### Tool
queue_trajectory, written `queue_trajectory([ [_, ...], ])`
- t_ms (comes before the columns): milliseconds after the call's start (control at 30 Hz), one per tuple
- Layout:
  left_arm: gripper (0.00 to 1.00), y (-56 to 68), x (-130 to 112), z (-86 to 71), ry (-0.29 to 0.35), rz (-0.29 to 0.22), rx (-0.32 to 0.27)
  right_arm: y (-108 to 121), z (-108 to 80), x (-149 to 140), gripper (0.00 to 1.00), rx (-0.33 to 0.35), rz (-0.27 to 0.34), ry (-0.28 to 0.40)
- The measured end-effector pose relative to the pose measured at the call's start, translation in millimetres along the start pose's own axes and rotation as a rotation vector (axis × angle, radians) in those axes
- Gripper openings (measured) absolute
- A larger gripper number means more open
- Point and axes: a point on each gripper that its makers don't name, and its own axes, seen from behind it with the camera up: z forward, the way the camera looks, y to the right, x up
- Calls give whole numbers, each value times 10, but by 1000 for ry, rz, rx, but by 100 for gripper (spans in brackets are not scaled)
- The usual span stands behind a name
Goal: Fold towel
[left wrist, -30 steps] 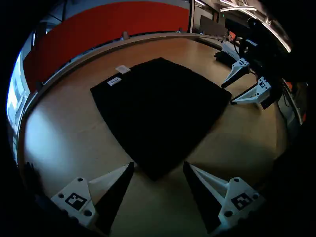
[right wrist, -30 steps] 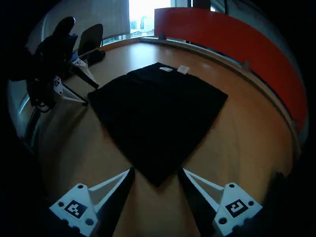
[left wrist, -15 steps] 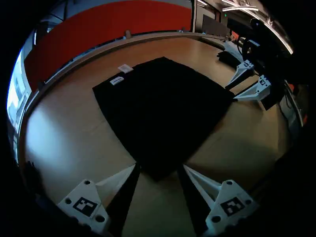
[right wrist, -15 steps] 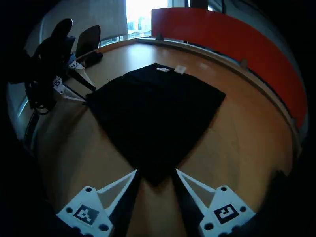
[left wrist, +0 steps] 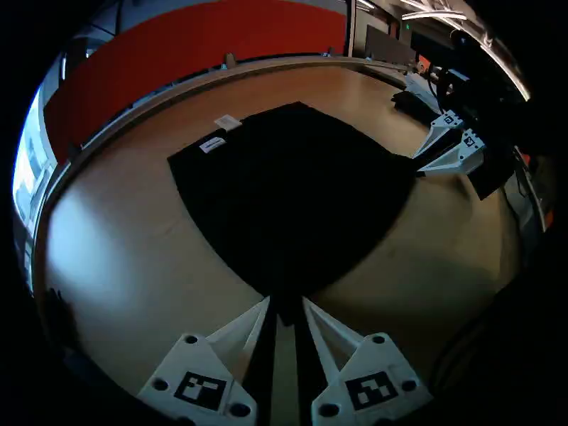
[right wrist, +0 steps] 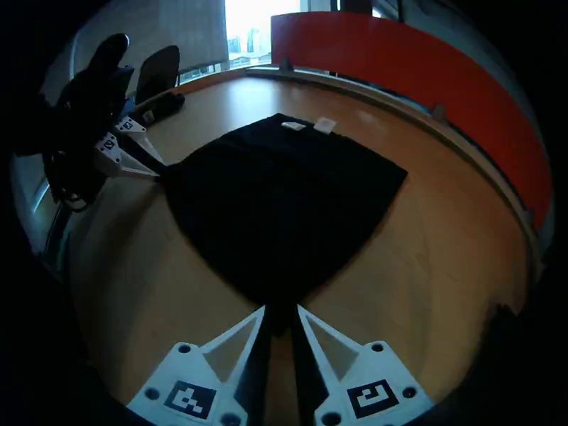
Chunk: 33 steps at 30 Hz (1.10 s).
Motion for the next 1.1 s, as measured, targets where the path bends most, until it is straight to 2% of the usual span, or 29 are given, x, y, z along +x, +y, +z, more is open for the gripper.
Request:
queue_trajectory([
  [167,15,11,4,-25,-11,-18,-10,-9,-53,38,16,1,-3,7],
  [400,14,44,101,-143,3,-9,-5,-24,-197,184,16,-6,5,40],
  [867,14,186,245,-653,14,-37,-20,-187,-667,427,16,-14,-38,71],
  [1100,14,276,341,-904,29,-82,-33,-238,-882,513,16,-15,-39,77],
])
